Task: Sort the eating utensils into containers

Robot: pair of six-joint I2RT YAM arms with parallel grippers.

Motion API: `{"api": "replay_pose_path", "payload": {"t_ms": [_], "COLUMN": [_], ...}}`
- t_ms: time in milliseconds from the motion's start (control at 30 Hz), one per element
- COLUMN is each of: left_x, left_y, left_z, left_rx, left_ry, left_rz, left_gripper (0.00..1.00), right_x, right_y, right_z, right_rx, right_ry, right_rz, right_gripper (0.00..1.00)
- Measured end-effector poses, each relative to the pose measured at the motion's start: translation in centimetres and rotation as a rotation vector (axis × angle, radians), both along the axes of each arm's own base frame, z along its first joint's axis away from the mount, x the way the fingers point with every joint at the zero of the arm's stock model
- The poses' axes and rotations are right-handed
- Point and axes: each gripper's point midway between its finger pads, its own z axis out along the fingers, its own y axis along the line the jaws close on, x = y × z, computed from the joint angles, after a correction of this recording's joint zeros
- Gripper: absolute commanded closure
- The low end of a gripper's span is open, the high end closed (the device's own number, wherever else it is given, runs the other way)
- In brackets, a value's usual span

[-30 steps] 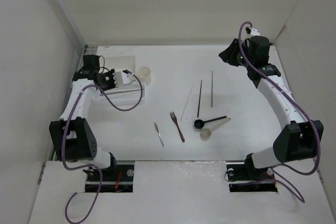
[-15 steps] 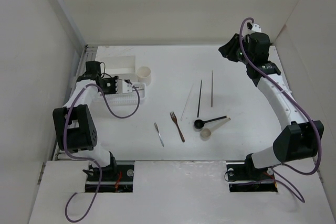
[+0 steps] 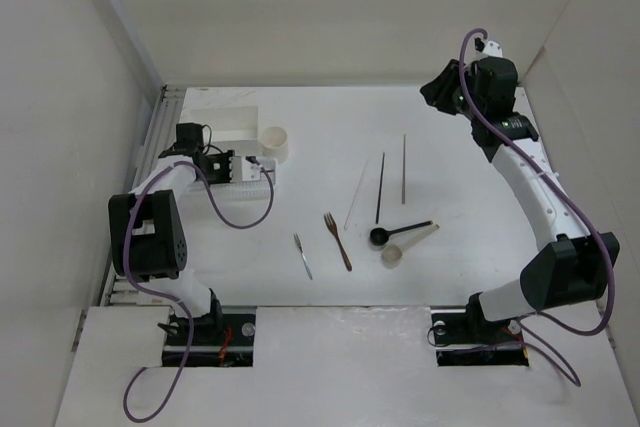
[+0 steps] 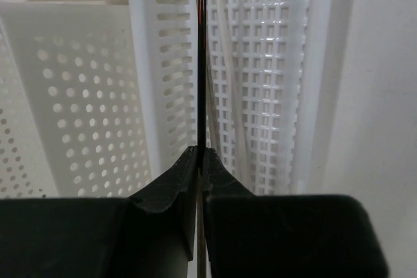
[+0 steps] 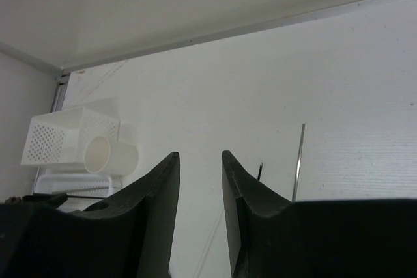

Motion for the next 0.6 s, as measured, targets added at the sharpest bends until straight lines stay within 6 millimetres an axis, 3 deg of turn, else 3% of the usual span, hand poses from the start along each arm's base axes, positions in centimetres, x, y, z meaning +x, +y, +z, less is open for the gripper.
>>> {"api": "replay_pose_path", "payload": {"t_ms": [67,100,133,233,267,433,600], "left_x": [0.4,0.5,0.6,0.8,0.9,1.6,2.9], "left_y": [0.1,0.2,0.2,0.2,0.3,0.8,1.3], "left_z": [0.2,0.2,0.2,0.3,0.3,0.6,2.1], "left_rx": [0.001,0.003,0.003,-0.002,-0.004,-0.018,-0.058], "left_ry": [-0.015,-0.019,-0.022,-0.026,-0.025,-0.032,-0.044], "left_rz": [0.008,0.011,0.014,0.027,0.036,0.118,0.218], "left_gripper": [0.98,0.93,0.86,0.51,0.47,0.46,0.46], "right_x": [0.0,0.0,0.0,-0.1,-0.2,-0.1,0.4], "right_y": [0.0,0.0,0.0,-0.1,-0.1,-0.5,-1.0], "right_z": [0.2,0.2,0.2,0.0,-0.1,-1.5,-6.3], "right_rx": [0.000,0.000,-0.001,-0.005,-0.009,-0.038,-0.092], "right_ry": [-0.004,-0.004,-0.002,0.007,0.011,0.074,0.207], "right_rz": [-0.001,-0.002,-0.001,-0.001,0.000,-0.021,-0.037], "right_gripper": [0.62,0.60,0.57,0.42,0.39,0.36,0.41]}}
